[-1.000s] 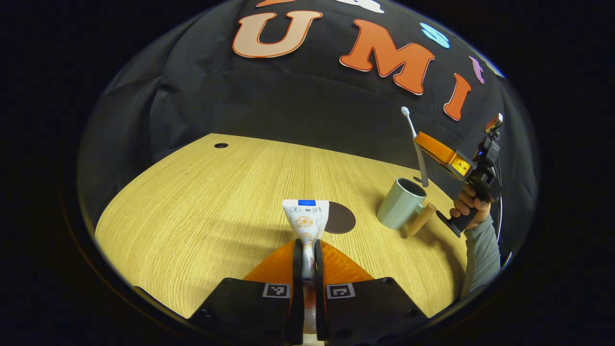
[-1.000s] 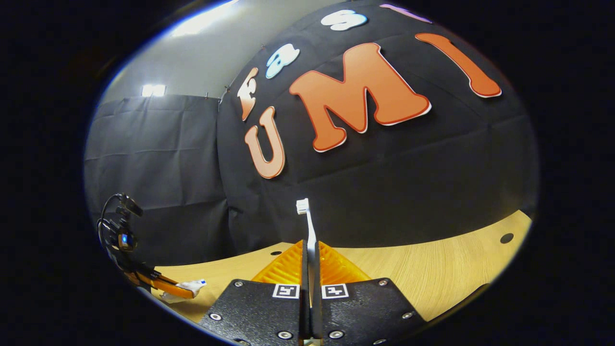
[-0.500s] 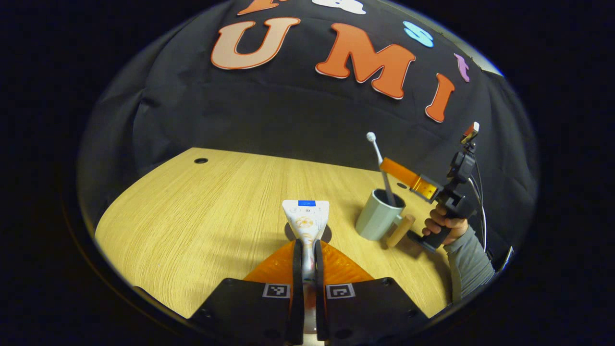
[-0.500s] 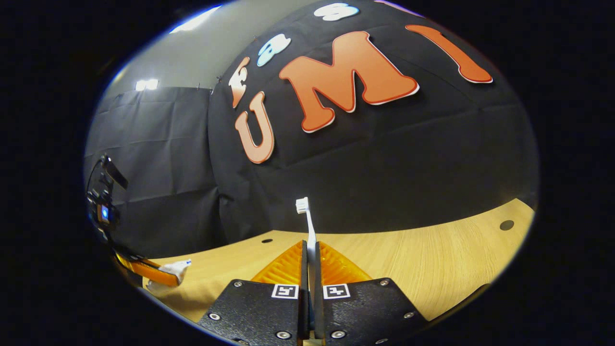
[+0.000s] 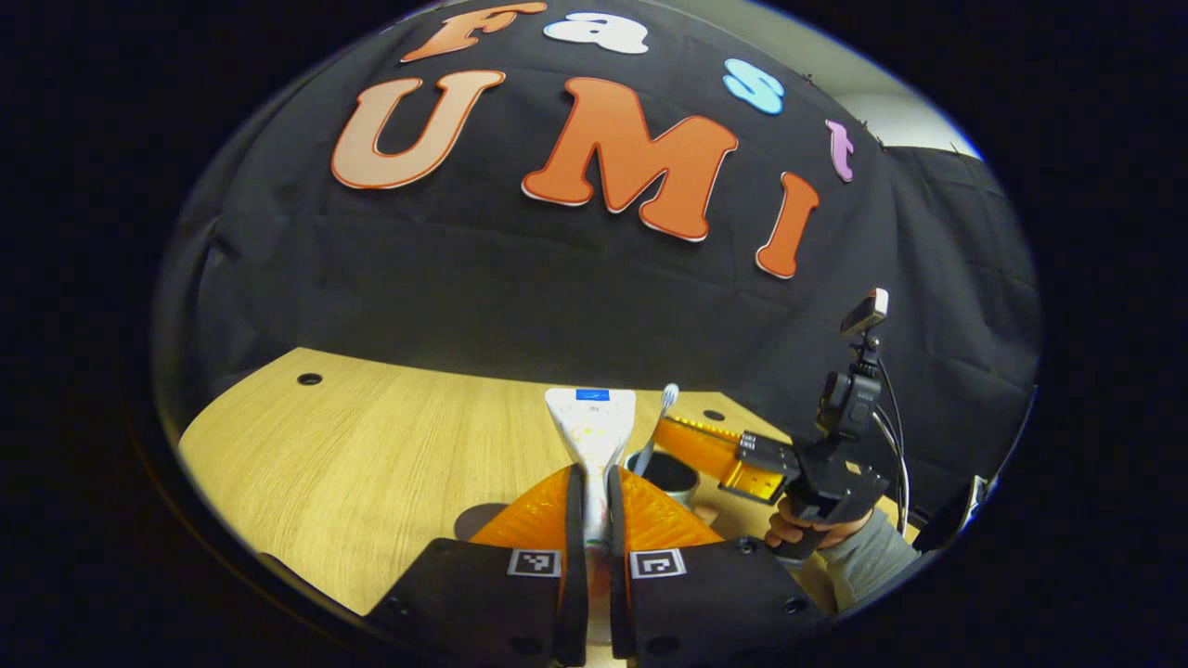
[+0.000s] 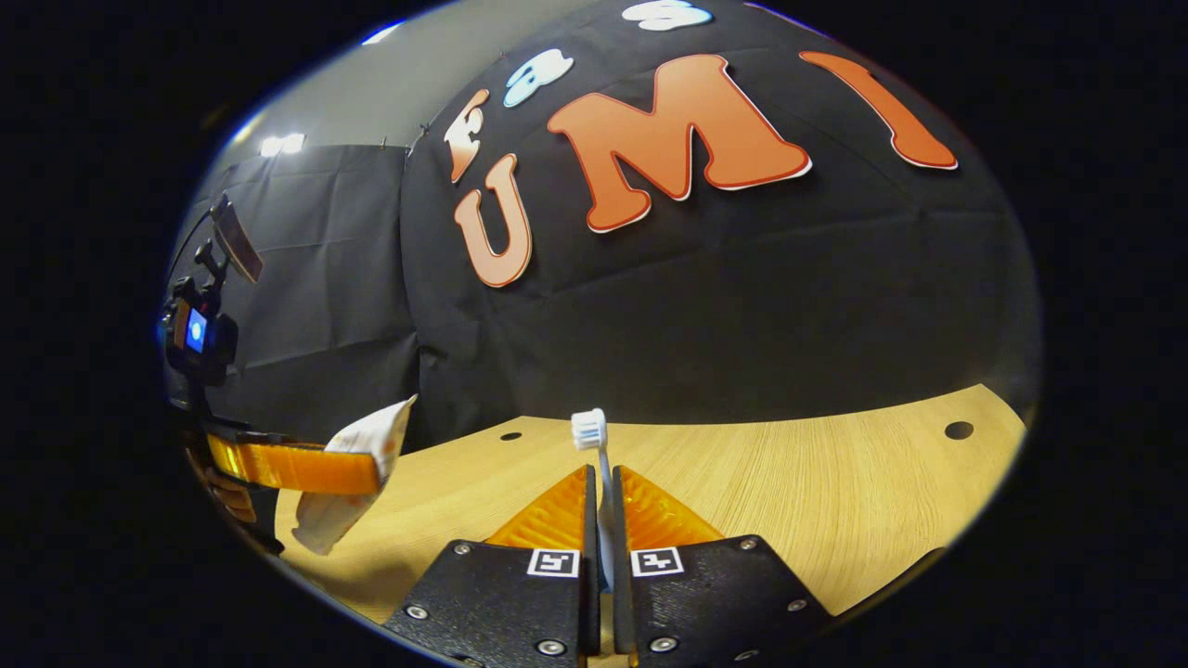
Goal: Put the toothbrush and toothpaste on the desktop into the cup, then pick up the cup and place it on the coaster on the desktop.
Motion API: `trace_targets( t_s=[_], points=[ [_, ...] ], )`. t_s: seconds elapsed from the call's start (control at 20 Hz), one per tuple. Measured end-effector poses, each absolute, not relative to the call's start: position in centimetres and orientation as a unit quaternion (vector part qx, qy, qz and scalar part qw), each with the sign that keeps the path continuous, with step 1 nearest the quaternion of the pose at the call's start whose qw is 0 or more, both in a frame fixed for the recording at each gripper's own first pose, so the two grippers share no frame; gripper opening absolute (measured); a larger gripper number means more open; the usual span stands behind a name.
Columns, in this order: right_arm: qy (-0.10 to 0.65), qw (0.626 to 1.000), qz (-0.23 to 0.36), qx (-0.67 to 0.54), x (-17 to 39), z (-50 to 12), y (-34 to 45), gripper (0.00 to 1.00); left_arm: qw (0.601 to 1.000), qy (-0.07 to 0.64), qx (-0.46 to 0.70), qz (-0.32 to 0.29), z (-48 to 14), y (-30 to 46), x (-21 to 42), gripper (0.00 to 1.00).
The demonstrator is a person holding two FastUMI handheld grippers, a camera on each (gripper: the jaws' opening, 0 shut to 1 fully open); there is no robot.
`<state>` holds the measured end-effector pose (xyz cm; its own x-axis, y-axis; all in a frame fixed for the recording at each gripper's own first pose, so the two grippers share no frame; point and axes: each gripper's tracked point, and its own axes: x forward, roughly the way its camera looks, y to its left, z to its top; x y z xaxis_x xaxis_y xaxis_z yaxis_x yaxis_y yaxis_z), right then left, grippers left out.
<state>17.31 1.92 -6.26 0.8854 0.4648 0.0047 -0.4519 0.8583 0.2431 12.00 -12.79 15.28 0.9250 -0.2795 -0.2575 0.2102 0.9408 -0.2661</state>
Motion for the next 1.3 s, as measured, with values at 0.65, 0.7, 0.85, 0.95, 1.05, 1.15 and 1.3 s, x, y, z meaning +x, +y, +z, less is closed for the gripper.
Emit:
trace_targets(
  t_s=[0.65,0.7,0.85,0.95,1.05,1.15,1.3],
  points=[
    [0.019,0.975,0.209,0.069,10.4,-5.2,-1.7,0.31,0.969,0.052,-0.154,-0.184,14.4,-22.6,26.1,0.13],
    [0.016,0.976,0.208,0.065,9.9,-5.1,-1.8,0.34,0.968,0.045,-0.156,-0.189,14.5,-23.2,27.0,0.13],
    [0.008,0.978,0.202,0.056,8.5,-5.0,-2.4,0.44,0.966,0.025,-0.158,-0.202,15.2,-24.3,28.4,0.13],
    [0.005,0.978,0.202,0.053,7.7,-4.9,-2.6,0.52,0.965,0.015,-0.160,-0.205,15.2,-24.6,28.7,0.13],
    [0.005,0.979,0.199,0.049,7.1,-5.3,-2.8,0.58,0.964,0.007,-0.165,-0.209,15.2,-24.9,29.4,0.13],
    [0.009,0.980,0.196,0.043,6.7,-5.7,-2.8,0.65,0.963,0.006,-0.165,-0.213,14.7,-25.4,29.9,0.13],
    [0.017,0.980,0.193,0.035,6.2,-6.6,-2.8,0.72,0.962,0.013,-0.166,-0.217,13.4,-26.0,30.7,0.13]
  ],
)
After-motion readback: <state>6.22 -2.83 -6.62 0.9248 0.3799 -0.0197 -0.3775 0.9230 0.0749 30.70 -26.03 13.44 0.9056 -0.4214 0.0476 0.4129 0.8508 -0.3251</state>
